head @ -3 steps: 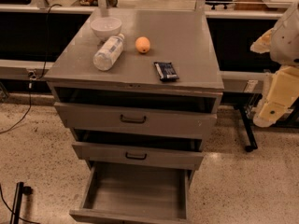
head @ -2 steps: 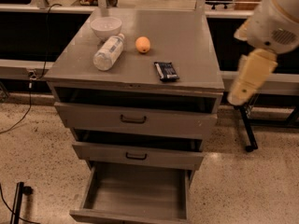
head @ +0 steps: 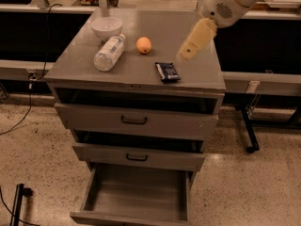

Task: Place rxbar blueberry into bottom drawer

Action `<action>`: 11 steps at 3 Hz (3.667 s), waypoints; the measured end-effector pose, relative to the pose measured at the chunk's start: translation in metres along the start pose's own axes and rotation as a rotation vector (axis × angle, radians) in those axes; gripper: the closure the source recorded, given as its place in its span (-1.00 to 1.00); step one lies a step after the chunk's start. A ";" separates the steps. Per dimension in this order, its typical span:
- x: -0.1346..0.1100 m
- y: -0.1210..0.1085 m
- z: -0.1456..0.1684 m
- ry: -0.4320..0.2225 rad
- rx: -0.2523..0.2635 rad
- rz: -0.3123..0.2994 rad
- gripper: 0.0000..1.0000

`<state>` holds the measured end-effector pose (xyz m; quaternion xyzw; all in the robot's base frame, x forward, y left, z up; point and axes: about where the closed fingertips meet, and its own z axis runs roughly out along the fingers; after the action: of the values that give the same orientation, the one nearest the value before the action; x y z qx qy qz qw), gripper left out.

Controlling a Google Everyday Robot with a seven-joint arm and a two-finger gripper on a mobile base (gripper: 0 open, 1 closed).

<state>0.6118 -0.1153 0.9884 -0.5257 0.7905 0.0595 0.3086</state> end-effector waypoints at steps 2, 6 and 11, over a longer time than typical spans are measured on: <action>-0.046 -0.002 0.091 -0.010 0.008 0.242 -1.00; -0.018 0.012 0.134 0.008 0.016 0.457 -1.00; 0.020 -0.001 0.193 0.150 0.069 0.470 0.30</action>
Offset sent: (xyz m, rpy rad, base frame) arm 0.0632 0.1205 -0.0962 0.1134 0.1938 -0.3977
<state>0.6897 -0.0508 0.8232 -0.3194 0.9133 0.0636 0.2446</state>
